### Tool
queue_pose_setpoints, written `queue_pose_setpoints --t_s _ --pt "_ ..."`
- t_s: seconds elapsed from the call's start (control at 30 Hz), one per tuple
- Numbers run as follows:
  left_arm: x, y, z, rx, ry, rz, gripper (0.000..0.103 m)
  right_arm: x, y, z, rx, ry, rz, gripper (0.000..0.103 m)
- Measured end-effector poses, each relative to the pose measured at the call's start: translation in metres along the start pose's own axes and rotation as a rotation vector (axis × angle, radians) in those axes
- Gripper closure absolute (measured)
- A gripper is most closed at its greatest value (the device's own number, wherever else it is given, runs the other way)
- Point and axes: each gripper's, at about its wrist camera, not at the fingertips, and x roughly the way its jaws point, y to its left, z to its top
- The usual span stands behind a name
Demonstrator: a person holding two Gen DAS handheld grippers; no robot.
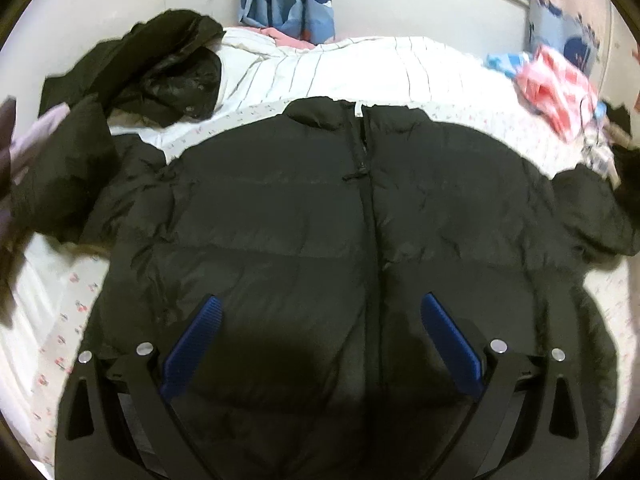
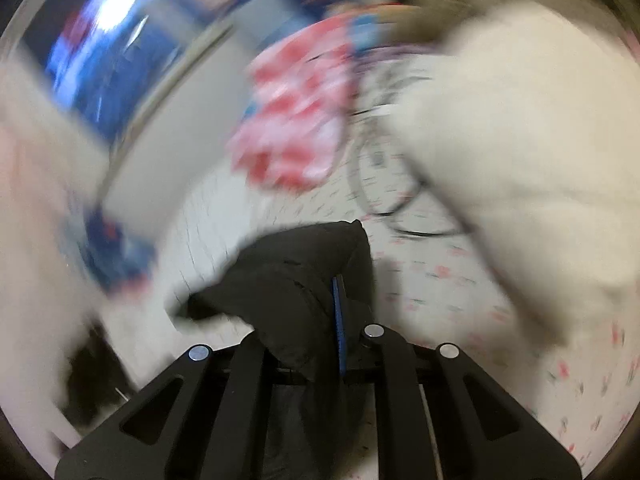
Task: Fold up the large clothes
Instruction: 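Grasp the jacket sleeve with the right tool and lift it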
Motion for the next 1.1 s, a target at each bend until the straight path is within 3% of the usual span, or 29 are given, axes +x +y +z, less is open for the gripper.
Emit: queue_pose_setpoints --t_s 0.07,0.13,0.17,0.2,0.33,0.37,0.4,0.43,0.47,0.5,0.53,0.63,0.67,0.73,0.93,1.03,1.1 --pt "0.004 0.002 0.000 -0.025 0.020 -0.037 0.007 0.001 -0.033 -0.001 0.067 0.058 0.019 0.089" --pt "0.010 0.002 -0.001 -0.022 0.038 -0.039 0.007 0.007 -0.048 -0.004 0.091 0.106 0.012 0.062" --pt "0.012 0.001 -0.001 -0.020 0.047 -0.042 0.007 0.011 -0.054 -0.006 0.095 0.124 0.011 0.034" --pt "0.014 0.000 -0.002 -0.017 0.052 -0.041 0.007 0.015 -0.053 -0.007 0.082 0.126 0.000 0.027" --pt "0.017 -0.003 -0.004 0.011 0.049 -0.021 0.007 0.035 -0.042 -0.001 0.010 0.119 -0.040 0.027" --pt "0.017 -0.003 -0.005 0.012 0.052 -0.022 0.007 0.040 -0.041 0.001 0.004 0.117 -0.056 0.027" --pt "0.019 -0.003 -0.005 0.013 0.057 -0.023 0.007 0.043 -0.044 0.004 0.007 0.108 -0.050 0.037" --pt "0.019 -0.003 -0.006 0.010 0.061 -0.030 0.007 0.040 -0.044 0.001 0.010 0.095 -0.041 0.057" --pt "0.019 -0.002 -0.006 0.009 0.062 -0.037 0.007 0.037 -0.042 0.002 0.018 0.077 -0.016 0.068" --pt "0.019 -0.002 -0.006 0.009 0.060 -0.047 0.007 0.033 -0.037 0.003 0.017 0.066 0.017 0.086" --pt "0.018 -0.001 -0.006 0.009 0.056 -0.053 0.007 0.027 -0.027 0.004 -0.003 0.059 0.040 0.091" --pt "0.013 -0.004 -0.005 0.024 0.036 -0.050 0.007 0.011 0.008 0.014 -0.109 0.007 0.072 0.094" --pt "0.011 -0.005 -0.005 0.029 0.026 -0.048 0.007 0.001 0.021 0.019 -0.136 -0.039 0.121 0.094" --pt "0.011 -0.008 -0.005 0.042 0.020 -0.034 0.007 -0.011 0.030 0.026 -0.125 -0.096 0.157 0.094" --pt "0.008 -0.012 -0.004 0.077 -0.005 0.017 0.007 0.016 -0.027 0.027 -0.010 -0.010 0.006 0.100" --pt "0.007 -0.011 -0.003 0.078 -0.015 0.027 0.007 0.006 -0.044 0.032 0.040 -0.030 0.043 0.101" --pt "0.003 -0.009 -0.002 0.064 -0.035 0.025 0.007 -0.017 -0.023 0.045 -0.027 -0.096 0.100 0.101"
